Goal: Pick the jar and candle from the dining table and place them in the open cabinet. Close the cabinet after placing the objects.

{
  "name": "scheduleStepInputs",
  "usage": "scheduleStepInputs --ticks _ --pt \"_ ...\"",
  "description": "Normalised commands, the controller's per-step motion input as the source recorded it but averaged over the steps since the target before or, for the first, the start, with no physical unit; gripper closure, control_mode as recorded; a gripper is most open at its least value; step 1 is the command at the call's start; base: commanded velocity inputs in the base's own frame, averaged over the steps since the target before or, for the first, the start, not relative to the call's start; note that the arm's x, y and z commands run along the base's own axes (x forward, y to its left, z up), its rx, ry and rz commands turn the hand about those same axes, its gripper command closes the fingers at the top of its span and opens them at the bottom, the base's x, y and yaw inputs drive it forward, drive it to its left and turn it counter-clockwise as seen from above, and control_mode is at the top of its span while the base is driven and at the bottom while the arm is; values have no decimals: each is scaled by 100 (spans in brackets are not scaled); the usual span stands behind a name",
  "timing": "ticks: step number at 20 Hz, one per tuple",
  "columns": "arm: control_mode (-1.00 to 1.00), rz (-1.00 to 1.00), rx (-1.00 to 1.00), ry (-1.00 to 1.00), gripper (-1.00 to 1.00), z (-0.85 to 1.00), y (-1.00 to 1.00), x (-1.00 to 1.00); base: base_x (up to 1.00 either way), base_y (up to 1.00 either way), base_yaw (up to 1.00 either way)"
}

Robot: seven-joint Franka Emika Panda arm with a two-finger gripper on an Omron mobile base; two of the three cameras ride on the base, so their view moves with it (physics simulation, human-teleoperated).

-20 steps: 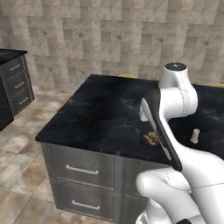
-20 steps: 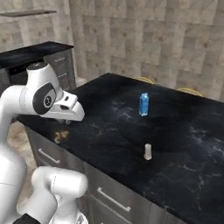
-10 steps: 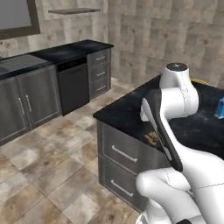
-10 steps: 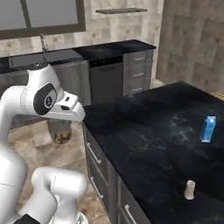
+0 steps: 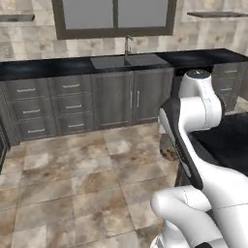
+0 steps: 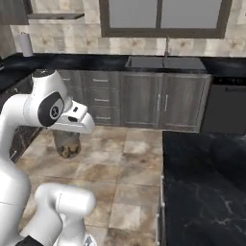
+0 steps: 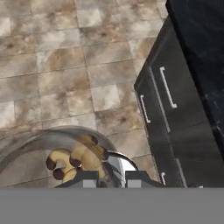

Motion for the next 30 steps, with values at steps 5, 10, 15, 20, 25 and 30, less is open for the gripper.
scheduleStepInputs --ticks 5,10,15,20,25,30 --pt "100 0 0 0 100 0 0 0 0 -13 100" --pt "100 0 0 0 100 0 0 0 0 -27 96" --pt "100 0 0 0 100 0 0 0 26 -42 67" --pt "100 0 0 0 100 0 0 0 60 -84 41" --pt "100 0 0 0 100 0 0 0 60 -92 31" --pt "100 0 0 0 100 0 0 0 76 -94 28"
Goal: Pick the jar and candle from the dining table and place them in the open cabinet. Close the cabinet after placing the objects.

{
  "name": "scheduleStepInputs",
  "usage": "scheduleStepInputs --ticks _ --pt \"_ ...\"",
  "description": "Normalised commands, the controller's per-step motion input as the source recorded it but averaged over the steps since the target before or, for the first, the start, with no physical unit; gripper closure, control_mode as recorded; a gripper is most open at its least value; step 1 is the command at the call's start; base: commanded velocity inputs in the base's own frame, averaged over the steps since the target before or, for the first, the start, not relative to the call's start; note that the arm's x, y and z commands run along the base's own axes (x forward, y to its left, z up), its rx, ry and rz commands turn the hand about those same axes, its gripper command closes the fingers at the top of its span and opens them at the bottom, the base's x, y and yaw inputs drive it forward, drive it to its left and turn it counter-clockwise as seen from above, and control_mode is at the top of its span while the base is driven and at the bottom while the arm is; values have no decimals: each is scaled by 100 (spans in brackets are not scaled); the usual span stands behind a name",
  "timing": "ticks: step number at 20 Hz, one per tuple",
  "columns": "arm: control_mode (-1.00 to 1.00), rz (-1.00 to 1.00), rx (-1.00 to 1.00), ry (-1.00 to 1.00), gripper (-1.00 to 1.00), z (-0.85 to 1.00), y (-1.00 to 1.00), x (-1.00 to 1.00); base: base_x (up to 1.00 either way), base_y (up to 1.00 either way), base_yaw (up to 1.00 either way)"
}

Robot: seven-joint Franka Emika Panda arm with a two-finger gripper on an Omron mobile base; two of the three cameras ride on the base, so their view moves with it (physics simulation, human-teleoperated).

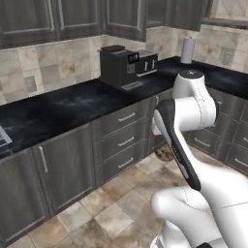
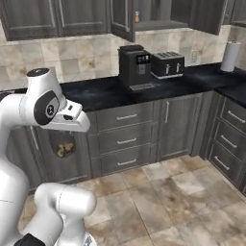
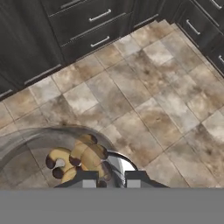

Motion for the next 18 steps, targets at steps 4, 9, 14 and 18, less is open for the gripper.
scheduleStepInputs --ticks 4,9,14,18 --pt "100 0 0 0 100 0 0 0 68 -97 27" --pt "100 0 0 0 100 0 0 0 68 -96 28" --pt "100 0 0 0 100 0 0 0 76 -100 27" --pt "100 0 0 0 100 0 0 0 81 -86 16"
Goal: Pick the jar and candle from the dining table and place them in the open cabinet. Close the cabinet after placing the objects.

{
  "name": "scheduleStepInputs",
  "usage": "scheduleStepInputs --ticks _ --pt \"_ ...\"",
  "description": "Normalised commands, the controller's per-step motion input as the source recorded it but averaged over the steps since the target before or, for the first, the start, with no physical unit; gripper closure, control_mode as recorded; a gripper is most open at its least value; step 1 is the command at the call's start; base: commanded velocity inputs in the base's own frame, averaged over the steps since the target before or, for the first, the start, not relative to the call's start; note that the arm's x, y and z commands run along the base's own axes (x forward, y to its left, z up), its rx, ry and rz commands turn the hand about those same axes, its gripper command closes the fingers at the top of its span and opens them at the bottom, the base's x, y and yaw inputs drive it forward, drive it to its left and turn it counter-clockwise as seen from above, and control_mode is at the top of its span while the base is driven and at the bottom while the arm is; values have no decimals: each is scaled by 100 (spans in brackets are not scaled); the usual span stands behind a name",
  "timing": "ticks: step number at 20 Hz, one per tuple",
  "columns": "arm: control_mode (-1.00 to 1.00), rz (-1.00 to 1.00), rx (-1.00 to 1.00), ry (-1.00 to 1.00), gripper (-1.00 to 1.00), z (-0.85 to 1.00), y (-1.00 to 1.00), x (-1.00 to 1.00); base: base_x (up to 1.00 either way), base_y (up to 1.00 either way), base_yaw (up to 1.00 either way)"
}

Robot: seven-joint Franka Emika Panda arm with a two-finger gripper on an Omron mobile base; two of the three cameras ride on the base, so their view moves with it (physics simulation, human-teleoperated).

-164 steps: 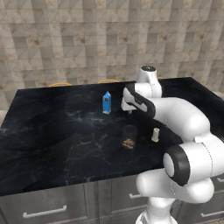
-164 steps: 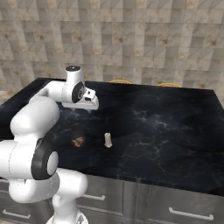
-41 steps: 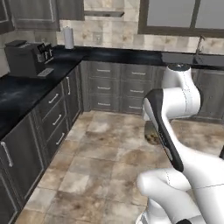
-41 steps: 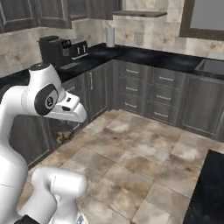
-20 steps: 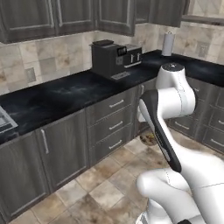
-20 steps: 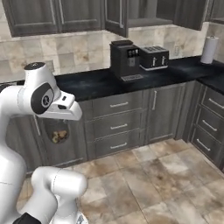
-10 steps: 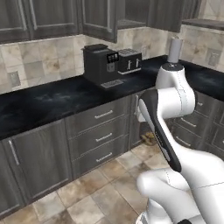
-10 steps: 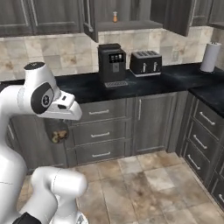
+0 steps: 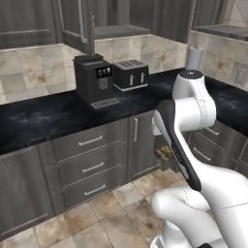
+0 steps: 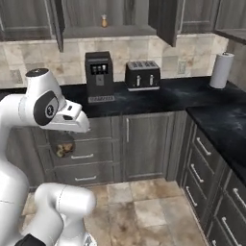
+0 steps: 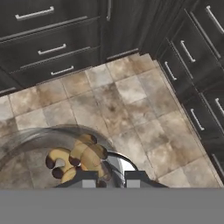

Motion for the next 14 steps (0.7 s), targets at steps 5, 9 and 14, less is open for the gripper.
scheduleStepInputs --ticks 5,9,14 --pt "100 0 0 0 100 0 0 0 84 -63 15" --pt "100 0 0 0 100 0 0 0 74 -68 33" --pt "100 0 0 0 100 0 0 0 41 14 18"
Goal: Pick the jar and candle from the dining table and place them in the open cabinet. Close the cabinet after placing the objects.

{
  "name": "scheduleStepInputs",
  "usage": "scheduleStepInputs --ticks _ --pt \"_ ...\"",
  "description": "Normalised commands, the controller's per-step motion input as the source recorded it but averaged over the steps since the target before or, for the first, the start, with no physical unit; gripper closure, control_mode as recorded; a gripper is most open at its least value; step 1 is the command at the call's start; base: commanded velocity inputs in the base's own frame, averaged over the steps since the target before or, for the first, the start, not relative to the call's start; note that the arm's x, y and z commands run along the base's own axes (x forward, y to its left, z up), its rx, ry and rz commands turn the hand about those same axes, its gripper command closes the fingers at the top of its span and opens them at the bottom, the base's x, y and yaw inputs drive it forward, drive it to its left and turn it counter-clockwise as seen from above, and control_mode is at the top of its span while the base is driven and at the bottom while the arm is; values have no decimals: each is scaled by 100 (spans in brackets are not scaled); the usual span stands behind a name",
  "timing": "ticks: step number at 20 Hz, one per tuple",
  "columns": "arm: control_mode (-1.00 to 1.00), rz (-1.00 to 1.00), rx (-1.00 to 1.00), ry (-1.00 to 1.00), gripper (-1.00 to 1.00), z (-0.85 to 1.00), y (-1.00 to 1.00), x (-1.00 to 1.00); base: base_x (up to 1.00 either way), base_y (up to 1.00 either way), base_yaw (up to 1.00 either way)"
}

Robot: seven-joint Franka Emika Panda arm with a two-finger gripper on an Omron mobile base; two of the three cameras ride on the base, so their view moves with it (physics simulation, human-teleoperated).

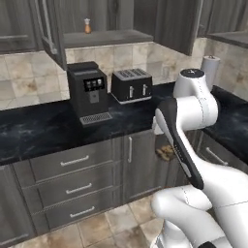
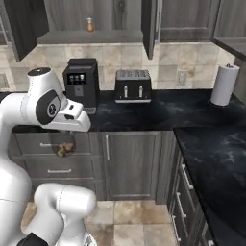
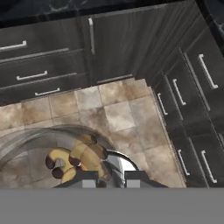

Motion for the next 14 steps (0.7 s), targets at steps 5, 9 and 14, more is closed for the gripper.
scheduleStepInputs --ticks 5,9,14 --pt "100 0 0 0 100 0 0 0 98 15 27" --pt "100 0 0 0 100 0 0 0 96 -34 31" --pt "100 0 0 0 100 0 0 0 49 -63 21"
